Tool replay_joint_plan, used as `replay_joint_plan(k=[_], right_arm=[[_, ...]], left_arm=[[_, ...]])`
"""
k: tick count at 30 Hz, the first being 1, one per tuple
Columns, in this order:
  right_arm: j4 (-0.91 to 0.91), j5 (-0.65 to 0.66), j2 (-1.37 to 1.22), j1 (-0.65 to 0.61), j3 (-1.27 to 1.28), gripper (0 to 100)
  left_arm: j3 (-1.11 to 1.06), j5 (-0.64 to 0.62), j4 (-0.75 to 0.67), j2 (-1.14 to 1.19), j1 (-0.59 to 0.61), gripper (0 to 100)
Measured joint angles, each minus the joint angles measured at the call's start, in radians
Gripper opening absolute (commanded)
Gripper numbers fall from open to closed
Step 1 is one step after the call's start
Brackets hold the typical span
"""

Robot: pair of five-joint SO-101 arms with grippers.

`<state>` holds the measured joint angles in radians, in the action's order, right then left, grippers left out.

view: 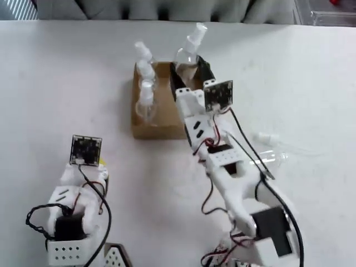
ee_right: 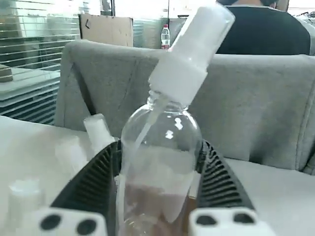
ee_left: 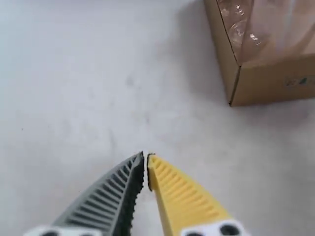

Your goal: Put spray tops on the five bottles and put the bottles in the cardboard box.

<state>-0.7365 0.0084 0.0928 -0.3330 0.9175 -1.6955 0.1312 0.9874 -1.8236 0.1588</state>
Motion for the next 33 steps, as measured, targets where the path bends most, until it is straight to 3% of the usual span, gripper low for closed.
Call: replay_joint_plan(k=[7, 13, 33], right_arm=[[-0.009, 0.0, -0.25, 0.014, -0.149, 1.5], [-0.169, 0.044, -0.41, 0.026, -0.187, 1.5], [-0.25, 0.109, -0.609, 0.081, -0.347, 1.5]], left_arm=[[0.0, 0.0, 0.0, 0.0, 0.0, 2], [0.0, 0.0, 0.0, 0.0, 0.0, 2], [0.0, 0.0, 0.0, 0.0, 0.0, 2]])
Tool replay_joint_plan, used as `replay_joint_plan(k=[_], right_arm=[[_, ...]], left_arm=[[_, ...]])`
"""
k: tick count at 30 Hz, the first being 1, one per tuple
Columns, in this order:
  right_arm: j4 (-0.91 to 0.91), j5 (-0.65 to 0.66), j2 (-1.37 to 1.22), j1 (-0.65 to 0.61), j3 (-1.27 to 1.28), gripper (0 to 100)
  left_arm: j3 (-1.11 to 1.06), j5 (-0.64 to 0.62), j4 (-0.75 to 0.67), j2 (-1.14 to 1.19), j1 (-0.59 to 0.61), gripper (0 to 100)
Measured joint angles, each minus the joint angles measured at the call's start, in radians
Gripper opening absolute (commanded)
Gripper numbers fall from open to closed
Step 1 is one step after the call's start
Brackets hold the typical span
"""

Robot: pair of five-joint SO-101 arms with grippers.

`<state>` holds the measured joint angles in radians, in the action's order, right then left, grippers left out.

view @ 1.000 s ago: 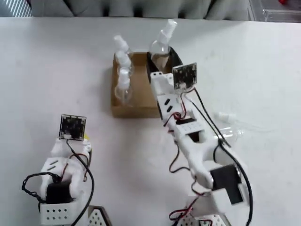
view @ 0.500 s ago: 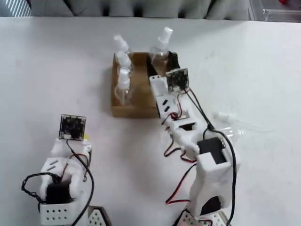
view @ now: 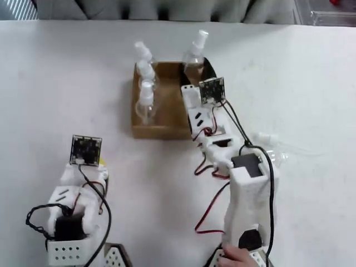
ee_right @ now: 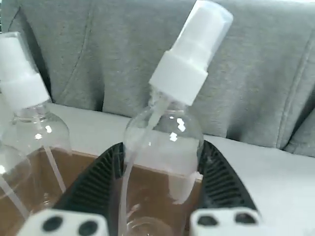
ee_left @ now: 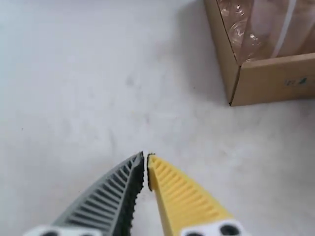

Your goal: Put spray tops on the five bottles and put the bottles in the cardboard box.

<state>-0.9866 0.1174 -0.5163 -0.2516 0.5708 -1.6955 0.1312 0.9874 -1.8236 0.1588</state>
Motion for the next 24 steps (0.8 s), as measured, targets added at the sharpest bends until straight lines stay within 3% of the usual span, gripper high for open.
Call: replay_joint_plan(k=[24], right_arm=[[0.0, 0.0, -0.103, 0.003, -0.087, 1.5]], left_arm=[[0.0, 0.0, 0.0, 0.0, 0.0, 2]])
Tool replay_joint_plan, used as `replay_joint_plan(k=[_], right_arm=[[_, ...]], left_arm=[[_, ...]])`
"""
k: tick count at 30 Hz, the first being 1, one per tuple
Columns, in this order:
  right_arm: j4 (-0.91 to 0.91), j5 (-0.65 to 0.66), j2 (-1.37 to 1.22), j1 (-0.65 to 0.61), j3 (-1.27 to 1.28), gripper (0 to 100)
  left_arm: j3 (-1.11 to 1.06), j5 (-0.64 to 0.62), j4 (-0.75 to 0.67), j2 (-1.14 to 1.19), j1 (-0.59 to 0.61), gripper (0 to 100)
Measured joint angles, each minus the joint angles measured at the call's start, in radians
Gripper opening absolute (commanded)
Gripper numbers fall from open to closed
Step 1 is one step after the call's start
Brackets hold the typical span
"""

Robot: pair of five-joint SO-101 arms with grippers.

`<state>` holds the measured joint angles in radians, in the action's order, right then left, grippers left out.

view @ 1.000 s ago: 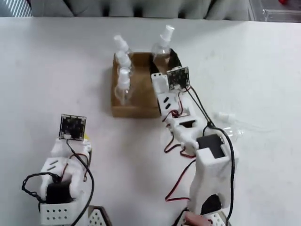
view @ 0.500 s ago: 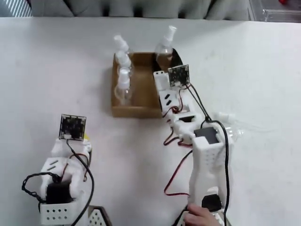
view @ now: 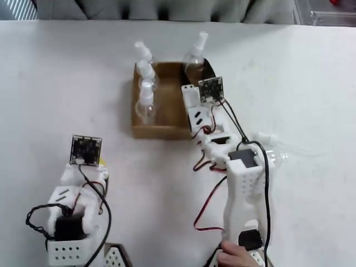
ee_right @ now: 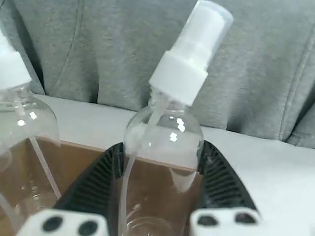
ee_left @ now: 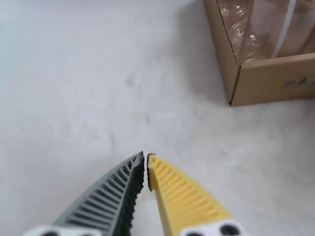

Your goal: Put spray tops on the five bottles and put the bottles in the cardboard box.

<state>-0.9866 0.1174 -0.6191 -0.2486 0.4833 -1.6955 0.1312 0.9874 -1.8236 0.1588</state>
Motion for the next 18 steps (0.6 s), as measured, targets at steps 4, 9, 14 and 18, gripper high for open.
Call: replay_joint_plan(k=[4, 9, 14, 18], right_arm=[[0.0, 0.0, 0.0, 0.0, 0.0, 1.5], [0.0, 0.0, 0.0, 0.0, 0.0, 1.5], [0.0, 0.0, 0.0, 0.0, 0.0, 1.5], [0.0, 0.0, -0.028, 0.0, -0.02, 1.5]], left_arm=[[0.0, 0.0, 0.0, 0.0, 0.0, 2], [0.0, 0.0, 0.0, 0.0, 0.0, 2], [0.0, 0.0, 0.0, 0.0, 0.0, 2], [0.0, 0.0, 0.0, 0.0, 0.0, 2]])
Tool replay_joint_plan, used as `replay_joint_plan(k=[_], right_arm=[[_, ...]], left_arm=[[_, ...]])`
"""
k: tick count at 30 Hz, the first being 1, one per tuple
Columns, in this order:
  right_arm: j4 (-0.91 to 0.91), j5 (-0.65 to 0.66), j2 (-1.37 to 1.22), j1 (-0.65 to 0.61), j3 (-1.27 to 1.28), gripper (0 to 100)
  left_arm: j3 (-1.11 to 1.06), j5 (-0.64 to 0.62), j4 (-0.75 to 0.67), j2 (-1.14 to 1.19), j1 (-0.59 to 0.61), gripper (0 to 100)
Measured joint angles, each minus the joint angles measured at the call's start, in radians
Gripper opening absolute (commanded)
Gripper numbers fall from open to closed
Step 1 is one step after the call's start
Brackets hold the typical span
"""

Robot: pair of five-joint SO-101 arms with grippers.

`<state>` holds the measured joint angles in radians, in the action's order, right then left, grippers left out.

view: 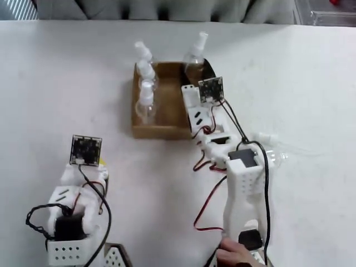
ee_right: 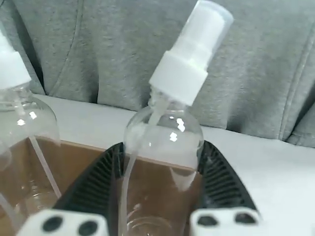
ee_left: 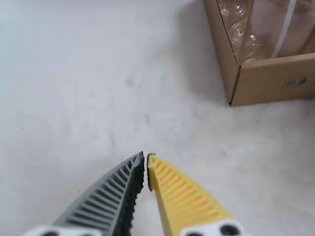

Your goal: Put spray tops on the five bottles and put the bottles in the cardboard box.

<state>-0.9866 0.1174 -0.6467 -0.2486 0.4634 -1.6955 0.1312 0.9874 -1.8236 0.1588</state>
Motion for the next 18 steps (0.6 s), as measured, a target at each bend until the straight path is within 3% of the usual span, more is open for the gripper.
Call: replay_joint_plan(k=[18], right_arm=[[0.0, 0.063, -0.078, -0.002, -0.081, 1.7]], left_arm=[[0.0, 0.0, 0.0, 0.0, 0.0, 2]])
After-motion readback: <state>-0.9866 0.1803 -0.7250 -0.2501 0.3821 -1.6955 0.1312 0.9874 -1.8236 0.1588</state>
